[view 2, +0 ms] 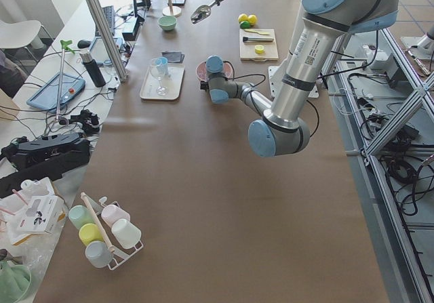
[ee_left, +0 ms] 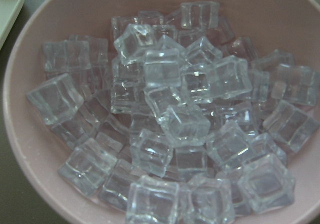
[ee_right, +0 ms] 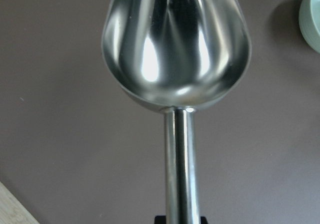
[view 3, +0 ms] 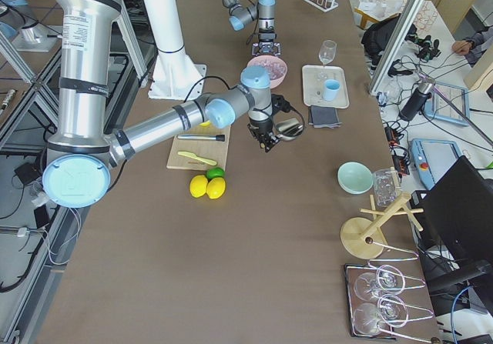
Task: Put ice in cup with scoop
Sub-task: 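Lift the metal scoop with the right gripper and carry it toward the pink bowl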
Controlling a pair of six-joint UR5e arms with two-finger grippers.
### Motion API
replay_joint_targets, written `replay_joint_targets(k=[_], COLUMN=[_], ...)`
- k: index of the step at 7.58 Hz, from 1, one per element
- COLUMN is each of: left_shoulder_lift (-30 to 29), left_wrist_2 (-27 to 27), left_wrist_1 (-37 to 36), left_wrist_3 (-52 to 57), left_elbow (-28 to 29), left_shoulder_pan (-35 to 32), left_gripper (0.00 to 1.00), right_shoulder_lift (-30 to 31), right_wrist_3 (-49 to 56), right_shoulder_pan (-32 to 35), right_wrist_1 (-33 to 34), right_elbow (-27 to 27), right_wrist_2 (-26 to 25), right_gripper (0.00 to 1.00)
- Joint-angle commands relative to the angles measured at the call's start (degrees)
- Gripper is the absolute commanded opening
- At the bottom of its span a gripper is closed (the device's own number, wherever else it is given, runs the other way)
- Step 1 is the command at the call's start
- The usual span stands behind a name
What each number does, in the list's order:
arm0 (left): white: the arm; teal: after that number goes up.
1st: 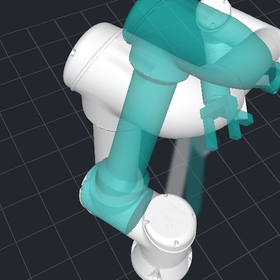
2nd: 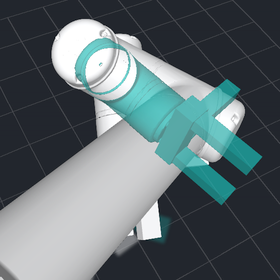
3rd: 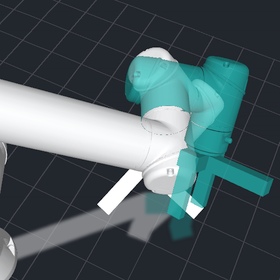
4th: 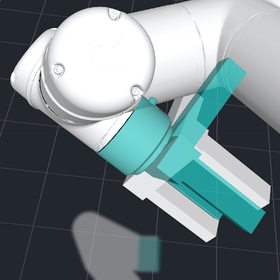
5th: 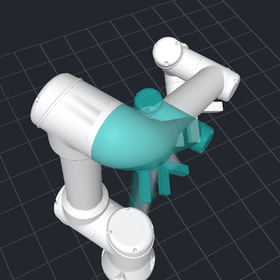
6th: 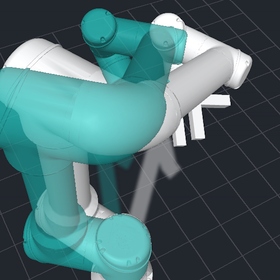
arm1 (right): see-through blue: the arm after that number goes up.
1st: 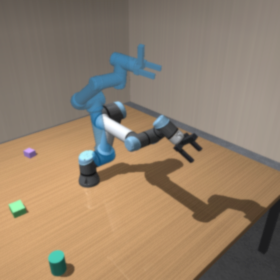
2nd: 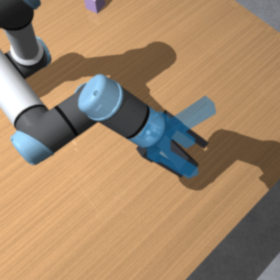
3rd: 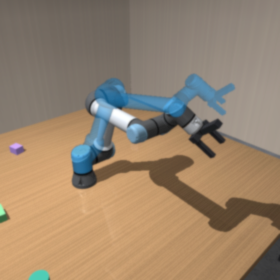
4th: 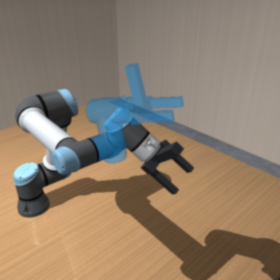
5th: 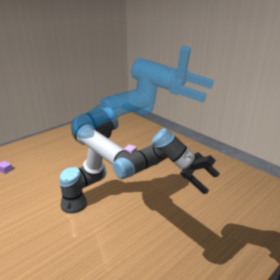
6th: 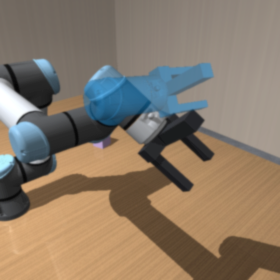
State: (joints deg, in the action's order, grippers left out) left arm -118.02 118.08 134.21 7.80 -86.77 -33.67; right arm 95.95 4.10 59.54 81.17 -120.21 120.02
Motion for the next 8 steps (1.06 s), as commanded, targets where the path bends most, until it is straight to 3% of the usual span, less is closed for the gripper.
replay_joint_targets(k=[1, 3, 5, 8], left_shoulder_lift=[-0.02, -0.02, -0.02, -0.02], left_wrist_2=[0.05, 0.05, 0.05, 0.14], left_wrist_1=[0.08, 0.08, 0.08, 0.17], left_wrist_3=[0.02, -0.07, 0.02, 0.02], left_elbow=[0.02, 0.02, 0.02, 0.02], left_shoulder_pan=[0.0, 0.0, 0.0, 0.0], left_gripper=[0.99, 0.99, 0.99, 0.99], right_shoulder_lift=[-10.48, -23.11, -26.51, -33.88], right_wrist_3=[5.38, 12.55, 13.12, 21.46], right_shoulder_pan=[-2.56, -5.91, -8.9, -12.59], right_wrist_1=[11.71, 24.05, 26.67, 35.88], right_elbow=[-4.16, -2.06, -1.61, -0.3], right_wrist_2=[-0.22, -3.02, -4.0, -10.23], right_gripper=[0.0, 0.0, 0.0, 0.0])
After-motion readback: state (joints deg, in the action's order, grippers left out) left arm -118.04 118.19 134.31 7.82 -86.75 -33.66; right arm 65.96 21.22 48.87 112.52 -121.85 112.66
